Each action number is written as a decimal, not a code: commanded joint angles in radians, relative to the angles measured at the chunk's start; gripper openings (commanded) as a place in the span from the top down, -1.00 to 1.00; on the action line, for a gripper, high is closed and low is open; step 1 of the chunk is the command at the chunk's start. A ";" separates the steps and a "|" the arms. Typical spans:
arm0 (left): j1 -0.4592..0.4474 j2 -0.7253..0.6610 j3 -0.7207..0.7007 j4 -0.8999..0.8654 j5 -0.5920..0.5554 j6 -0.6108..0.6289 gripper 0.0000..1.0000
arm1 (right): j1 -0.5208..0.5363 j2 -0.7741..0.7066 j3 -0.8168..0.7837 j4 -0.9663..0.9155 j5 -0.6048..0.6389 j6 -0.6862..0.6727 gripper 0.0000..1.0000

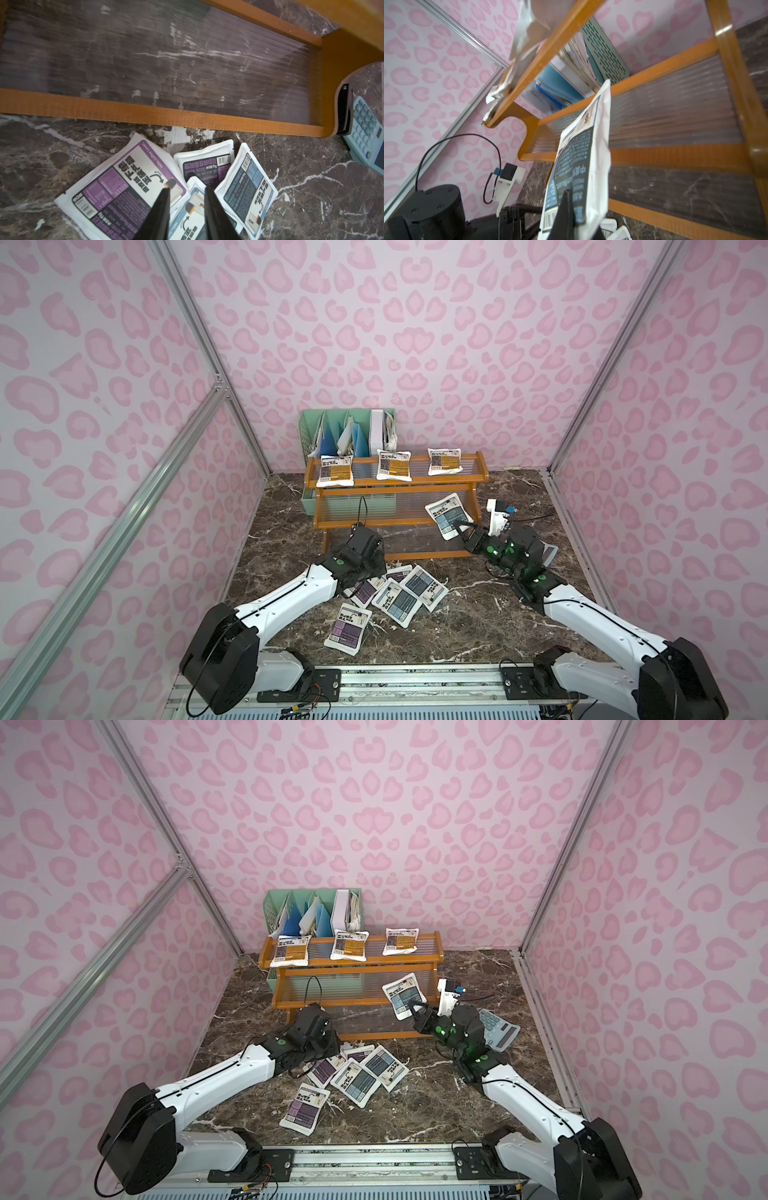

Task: Place the bagged coffee beans on the shelf by color
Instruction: Place the bagged coffee beans on the shelf.

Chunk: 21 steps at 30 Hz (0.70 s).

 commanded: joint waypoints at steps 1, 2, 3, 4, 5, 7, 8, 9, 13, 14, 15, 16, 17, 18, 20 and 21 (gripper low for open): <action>0.000 -0.023 -0.007 -0.030 -0.035 0.006 0.36 | -0.010 0.028 0.005 0.127 0.138 0.030 1.00; 0.000 -0.028 -0.007 -0.038 -0.042 0.007 0.36 | -0.014 0.040 0.009 0.132 0.135 0.035 1.00; 0.000 -0.034 -0.009 -0.043 -0.046 0.008 0.37 | -0.019 0.059 0.016 0.133 0.136 0.042 1.00; 0.000 -0.038 -0.011 -0.044 -0.048 0.008 0.36 | -0.021 0.074 0.018 0.140 0.137 0.049 1.00; 0.000 -0.044 -0.014 -0.046 -0.049 0.007 0.36 | -0.022 0.091 0.017 0.161 0.135 0.054 1.00; 0.000 -0.054 -0.018 -0.045 -0.051 0.001 0.36 | -0.022 0.125 0.018 0.202 0.138 0.064 1.00; 0.000 -0.059 -0.020 -0.048 -0.052 -0.003 0.36 | -0.025 0.144 0.022 0.221 0.136 0.070 1.00; 0.000 -0.062 -0.022 -0.051 -0.057 -0.008 0.36 | -0.027 0.163 0.029 0.233 0.136 0.079 1.00; 0.000 -0.078 -0.040 -0.048 -0.059 -0.022 0.36 | -0.027 0.231 0.051 0.281 0.129 0.116 1.00; 0.000 -0.082 -0.042 -0.049 -0.058 -0.022 0.36 | -0.027 0.246 0.053 0.289 0.133 0.129 1.00; 0.000 -0.086 -0.044 -0.051 -0.060 -0.024 0.36 | -0.028 0.262 0.058 0.296 0.135 0.145 1.00; 0.000 -0.091 -0.048 -0.054 -0.063 -0.025 0.36 | -0.031 0.278 0.063 0.305 0.134 0.159 1.00; 0.000 -0.097 -0.050 -0.057 -0.067 -0.028 0.36 | -0.033 0.291 0.070 0.308 0.133 0.171 1.00; 0.000 -0.102 -0.053 -0.058 -0.070 -0.027 0.36 | -0.034 0.306 0.082 0.306 0.132 0.180 1.00; 0.000 -0.110 -0.054 -0.067 -0.078 -0.027 0.36 | -0.035 0.332 0.105 0.306 0.116 0.194 1.00; 0.000 -0.112 -0.054 -0.070 -0.082 -0.027 0.36 | -0.033 0.344 0.114 0.304 0.114 0.207 0.97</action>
